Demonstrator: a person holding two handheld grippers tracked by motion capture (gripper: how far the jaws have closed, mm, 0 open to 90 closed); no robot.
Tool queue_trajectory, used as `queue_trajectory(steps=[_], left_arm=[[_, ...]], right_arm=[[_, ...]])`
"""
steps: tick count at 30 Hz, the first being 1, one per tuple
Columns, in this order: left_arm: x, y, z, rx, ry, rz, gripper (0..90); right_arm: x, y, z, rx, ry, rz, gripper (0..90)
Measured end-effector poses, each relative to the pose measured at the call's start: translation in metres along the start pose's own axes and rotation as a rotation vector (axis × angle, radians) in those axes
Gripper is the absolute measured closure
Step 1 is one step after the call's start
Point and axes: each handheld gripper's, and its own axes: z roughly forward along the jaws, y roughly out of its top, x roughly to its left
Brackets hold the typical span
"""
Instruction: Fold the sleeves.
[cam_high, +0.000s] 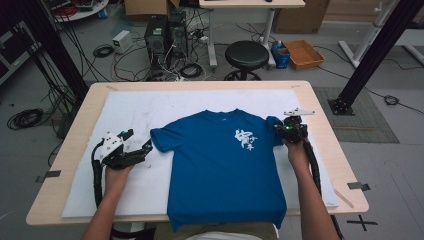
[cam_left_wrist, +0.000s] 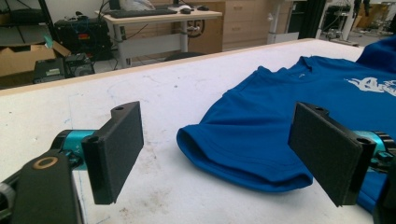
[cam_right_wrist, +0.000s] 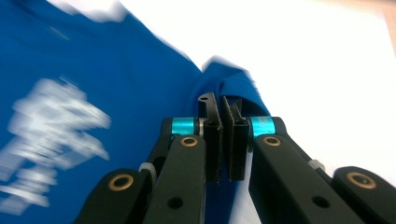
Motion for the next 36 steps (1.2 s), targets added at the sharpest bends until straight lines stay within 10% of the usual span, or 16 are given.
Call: queue_trajectory(steps=[9,14,17,21,28,36], left_arm=[[0.000,0.000,0.000,0.001,0.000,0.009,18.2],[-0.001,0.000,0.000,0.001,-0.003,0.009,18.2],[0.000,0.000,0.000,0.002,0.000,0.009,18.2],[0.000,0.000,0.000,0.002,0.001,0.004,18.5],[0.000,0.000,0.000,0.003,0.001,0.004,18.4],[0.000,0.000,0.000,0.002,0.001,0.003,18.5]], right_arm=[[0.059,0.028,0.004,-0.067,0.264,0.035,71.6],[0.040,0.022,-0.004,-0.046,0.076,0.035,70.6],[0.031,0.015,-0.001,0.000,0.042,0.058,70.6],[0.028,0.002,0.010,0.076,0.091,0.021,73.3],[0.064,0.000,0.031,0.141,0.284,-0.108,78.0],[0.068,-0.003,0.023,0.216,0.319,-0.174,88.8]])
